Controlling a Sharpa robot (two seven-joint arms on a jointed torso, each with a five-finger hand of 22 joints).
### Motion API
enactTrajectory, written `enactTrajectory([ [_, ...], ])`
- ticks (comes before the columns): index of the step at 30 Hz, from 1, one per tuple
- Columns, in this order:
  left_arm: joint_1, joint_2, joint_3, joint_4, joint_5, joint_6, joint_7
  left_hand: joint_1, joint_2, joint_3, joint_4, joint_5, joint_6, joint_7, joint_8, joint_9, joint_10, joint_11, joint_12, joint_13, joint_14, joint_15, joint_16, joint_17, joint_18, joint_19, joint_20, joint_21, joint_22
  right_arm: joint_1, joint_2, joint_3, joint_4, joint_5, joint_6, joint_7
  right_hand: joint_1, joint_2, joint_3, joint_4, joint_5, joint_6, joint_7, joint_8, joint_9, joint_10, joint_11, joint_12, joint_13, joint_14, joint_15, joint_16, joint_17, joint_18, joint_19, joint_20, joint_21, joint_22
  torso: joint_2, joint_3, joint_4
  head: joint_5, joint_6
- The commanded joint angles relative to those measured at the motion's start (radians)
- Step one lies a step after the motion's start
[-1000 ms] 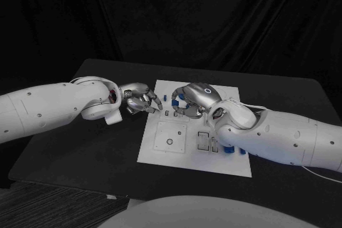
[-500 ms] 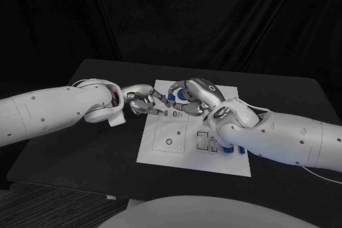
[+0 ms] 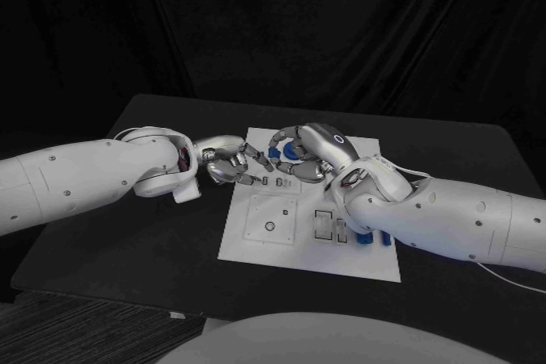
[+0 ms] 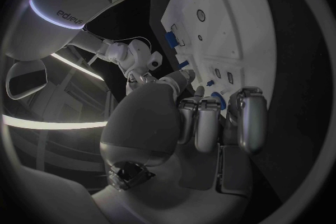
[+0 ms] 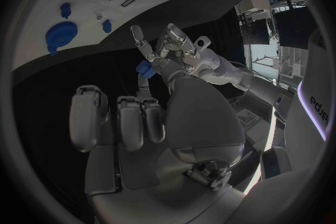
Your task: Assemble the parts on the task board
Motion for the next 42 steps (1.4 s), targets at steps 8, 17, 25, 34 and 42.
enactTrajectory([
  [8,-0.002,0.001,0.001,0.007,-0.001,-0.036,0.039,-0.026,0.007,0.065,-0.004,0.000,0.112,0.017,0.014,-0.003,0.104,0.018,0.003,0.264,0.104,0.015,0.013,0.266,-0.015,-0.001,0.013,0.002,0.202,0.000,0.005,0.000,-0.010,0.005,0.065,-0.041,0.004,0.000,0.028,-0.002,-0.008,0.060,-0.023,0.091,0.115,0.109,-0.006,0.017,0.270,0.115,-0.004,0.025,0.278,0.023,0.002,-0.007,-0.019,0.206,0.001,-0.0014,0.0016,0.002,0.000],
  [17,-0.003,-0.004,0.001,0.011,-0.001,-0.056,0.048,-0.028,0.006,0.074,-0.005,0.006,0.134,0.018,0.023,-0.015,0.104,0.020,0.003,0.264,0.104,0.017,0.013,0.266,-0.015,0.000,0.016,0.003,0.203,-0.003,0.007,0.000,-0.017,0.005,0.085,-0.052,0.005,0.001,0.029,-0.003,-0.010,0.058,-0.023,0.090,0.115,0.109,-0.006,0.017,0.270,0.115,-0.004,0.025,0.278,0.024,0.000,-0.007,-0.023,0.205,0.001,-0.0016,0.0017,0.001,0.000],
  [25,-0.003,-0.003,0.001,0.011,-0.001,-0.066,0.051,-0.028,0.006,0.075,-0.005,0.006,0.137,0.018,0.024,-0.016,0.104,0.020,0.003,0.264,0.104,0.018,0.013,0.266,-0.015,0.000,0.017,0.003,0.203,-0.008,0.010,0.000,-0.021,0.005,0.101,-0.058,0.005,0.001,0.029,-0.003,-0.010,0.058,-0.023,0.090,0.115,0.109,-0.006,0.017,0.270,0.115,-0.004,0.025,0.278,0.024,0.000,-0.007,-0.023,0.205,0.001,-0.0006,0.0011,0.000,0.000],
  [34,-0.004,-0.004,0.001,0.012,-0.001,-0.062,0.048,-0.031,0.003,0.082,-0.007,0.006,0.115,0.005,0.014,-0.039,0.104,0.012,0.003,0.264,0.104,0.013,0.013,0.266,-0.014,0.001,0.016,0.006,0.203,-0.011,0.014,0.000,-0.029,0.005,0.112,-0.063,0.005,0.001,0.030,-0.003,-0.011,0.055,-0.022,0.088,0.115,0.109,-0.005,0.017,0.270,0.115,-0.004,0.025,0.278,0.025,-0.001,-0.007,-0.026,0.204,0.000,-0.0014,0.0010,-0.002,0.000],
  [42,-0.005,-0.003,0.001,0.012,-0.001,-0.057,0.046,-0.032,0.003,0.083,-0.007,0.005,0.111,0.003,0.012,-0.043,0.104,0.010,0.003,0.264,0.104,0.011,0.013,0.266,-0.014,0.001,0.015,0.006,0.203,-0.012,0.019,0.000,-0.037,0.005,0.116,-0.063,0.004,0.001,0.030,-0.003,-0.012,0.053,-0.021,0.086,0.115,0.109,-0.005,0.017,0.270,0.115,-0.004,0.025,0.278,0.025,-0.001,-0.007,-0.026,0.204,0.001,-0.0012,0.0006,-0.005,0.000],
])
